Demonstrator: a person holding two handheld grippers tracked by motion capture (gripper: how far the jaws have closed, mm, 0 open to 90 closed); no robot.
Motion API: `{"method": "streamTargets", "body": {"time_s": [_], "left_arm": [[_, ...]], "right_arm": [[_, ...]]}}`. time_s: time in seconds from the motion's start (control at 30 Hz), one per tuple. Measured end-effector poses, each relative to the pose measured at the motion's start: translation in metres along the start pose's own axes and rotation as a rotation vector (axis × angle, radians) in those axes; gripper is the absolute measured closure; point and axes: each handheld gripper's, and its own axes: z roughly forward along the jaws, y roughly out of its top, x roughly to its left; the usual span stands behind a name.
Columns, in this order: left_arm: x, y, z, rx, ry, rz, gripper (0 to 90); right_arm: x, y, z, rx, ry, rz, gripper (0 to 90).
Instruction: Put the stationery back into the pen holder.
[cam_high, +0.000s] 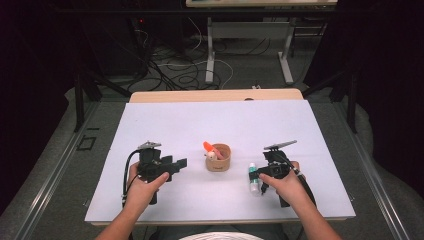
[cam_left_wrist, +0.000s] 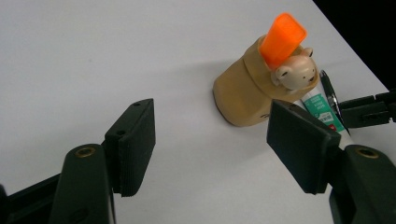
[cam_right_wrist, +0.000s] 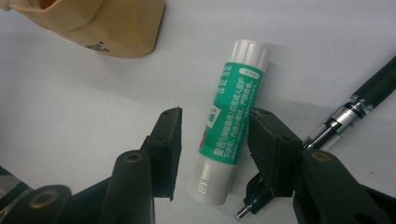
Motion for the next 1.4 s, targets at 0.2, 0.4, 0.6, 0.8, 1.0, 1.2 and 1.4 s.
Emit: {"method": "streamTargets", "body": {"time_s": [0.2,0.4,0.6,0.8,1.0,1.2,1.4], "left_arm": [[0.000,-0.001,0.002,0.008,-0.002,-0.010,33.1],[0.000,-0.001,0.003,0.011,-0.003,-0.013,33.1],[0.001,-0.001,0.004,0.017,0.002,-0.009,33.1],[0.001,-0.001,0.004,0.019,0.002,-0.007,33.1],[0.000,-0.001,0.005,0.017,0.005,-0.011,33.1],[0.001,-0.001,0.005,0.020,0.005,-0.009,33.0],[0.001,-0.001,0.005,0.018,0.005,-0.010,33.0]], "right_arm": [[-0.001,0.001,0.002,0.017,-0.030,0.020,58.5],[-0.005,0.004,-0.002,0.030,-0.020,0.044,58.9],[-0.007,0.004,0.001,0.047,0.022,0.123,55.8],[-0.009,0.003,0.005,0.090,-0.001,0.156,56.0],[-0.009,0.003,0.008,0.105,0.015,0.190,56.9],[-0.007,0.003,0.012,0.130,0.003,0.193,60.0],[-0.009,0.002,0.015,0.151,-0.016,0.179,60.9]]}}
